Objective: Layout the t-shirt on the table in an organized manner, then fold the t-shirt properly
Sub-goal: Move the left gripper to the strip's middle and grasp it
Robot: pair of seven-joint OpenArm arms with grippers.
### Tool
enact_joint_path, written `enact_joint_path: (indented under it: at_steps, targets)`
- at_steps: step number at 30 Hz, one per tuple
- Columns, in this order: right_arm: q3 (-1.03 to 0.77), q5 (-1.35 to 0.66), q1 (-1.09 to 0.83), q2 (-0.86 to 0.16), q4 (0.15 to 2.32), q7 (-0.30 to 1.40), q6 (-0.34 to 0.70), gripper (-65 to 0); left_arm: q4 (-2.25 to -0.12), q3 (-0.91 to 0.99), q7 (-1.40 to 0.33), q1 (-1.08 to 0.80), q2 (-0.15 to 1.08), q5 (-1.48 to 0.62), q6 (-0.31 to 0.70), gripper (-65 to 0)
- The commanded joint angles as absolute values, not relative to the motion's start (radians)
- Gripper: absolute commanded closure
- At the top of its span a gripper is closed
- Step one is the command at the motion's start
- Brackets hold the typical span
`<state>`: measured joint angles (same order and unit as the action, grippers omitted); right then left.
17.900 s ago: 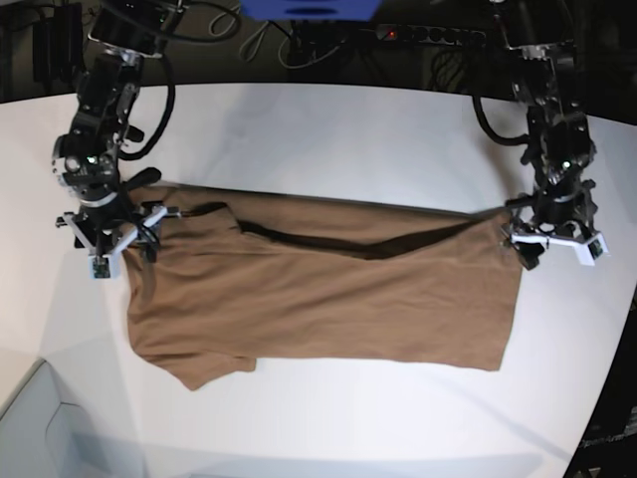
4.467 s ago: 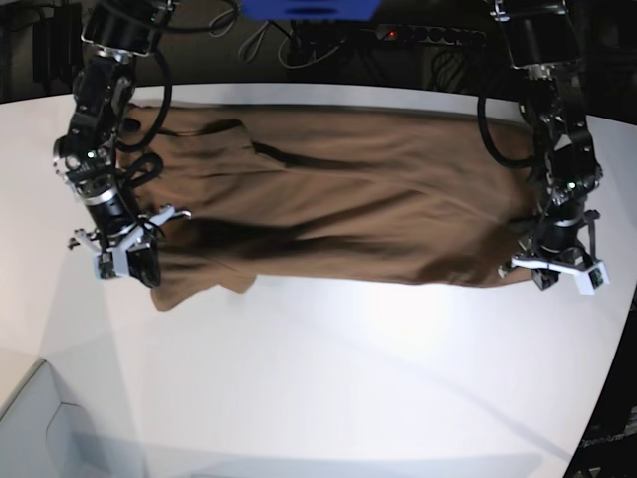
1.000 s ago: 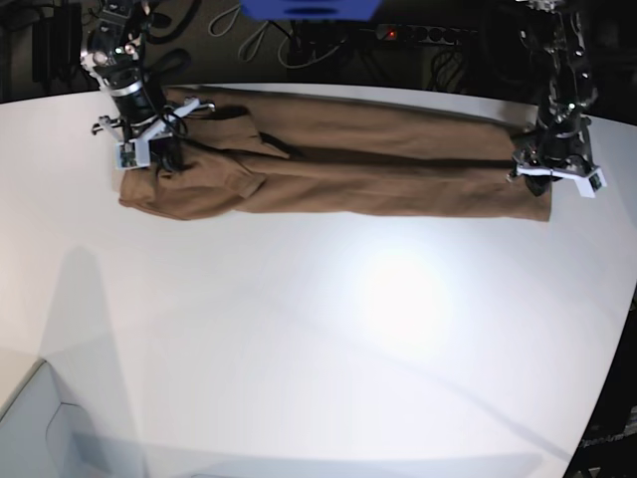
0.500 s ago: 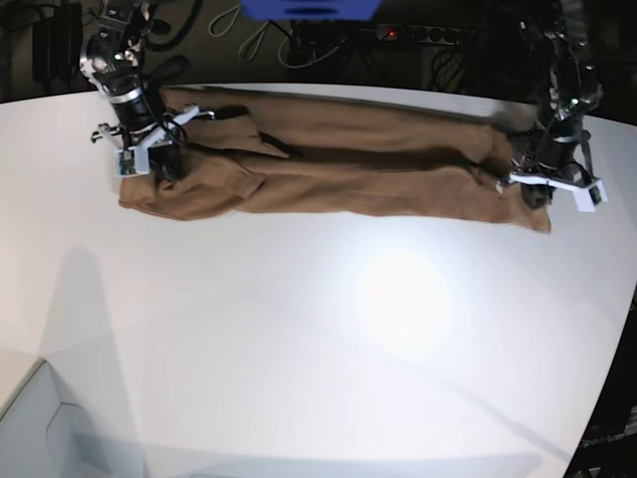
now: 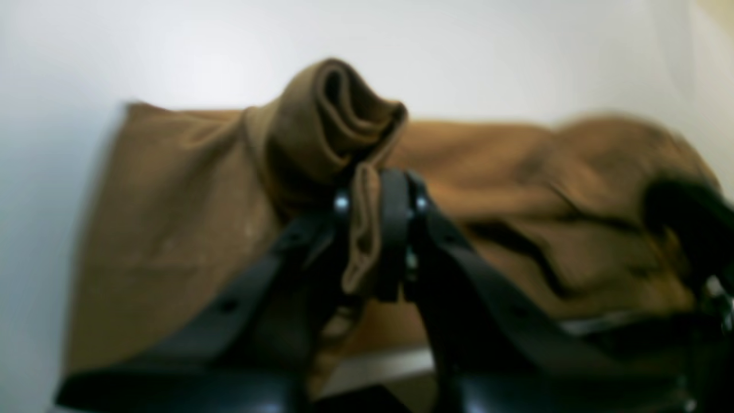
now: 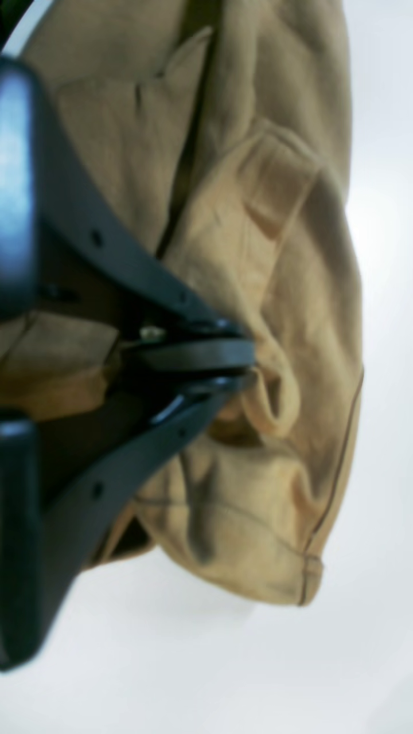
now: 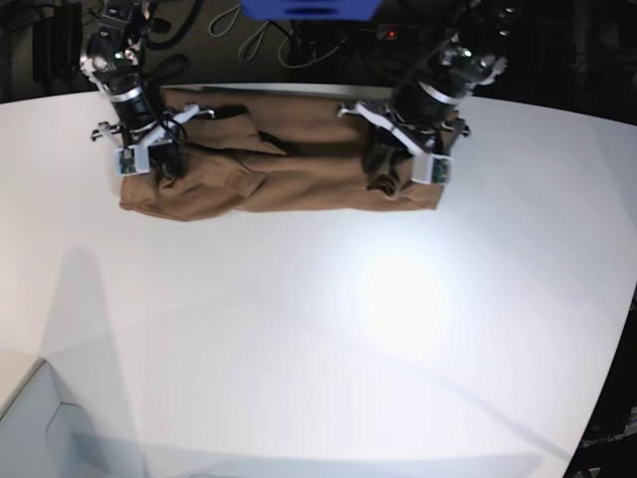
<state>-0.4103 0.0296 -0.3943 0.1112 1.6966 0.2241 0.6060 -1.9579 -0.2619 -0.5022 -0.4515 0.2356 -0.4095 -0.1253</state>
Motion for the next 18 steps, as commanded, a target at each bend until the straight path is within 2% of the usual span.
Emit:
enact_joint_path:
  at_steps: [1, 10, 18]
  targets:
    - [-0.412, 0.019, -0.394, 0.108, 1.713, 0.199, 0.608, 0.0, -1.975, -0.286, -0.476, -0.426, 0.236, -0.398, -0.12, -0.2]
    - [-0.412, 0.019, -0.394, 0.108, 1.713, 0.199, 0.608, 0.0, -1.902, -0.45, -0.484, -0.263, 0.205, -0.387, -0.127, -0.1]
    - [-0.412, 0.019, -0.394, 0.107, 1.715, 0.199, 0.608, 0.0, -1.844, -0.483, -0.484, -0.246, 0.193, -0.381, -0.127, -0.4]
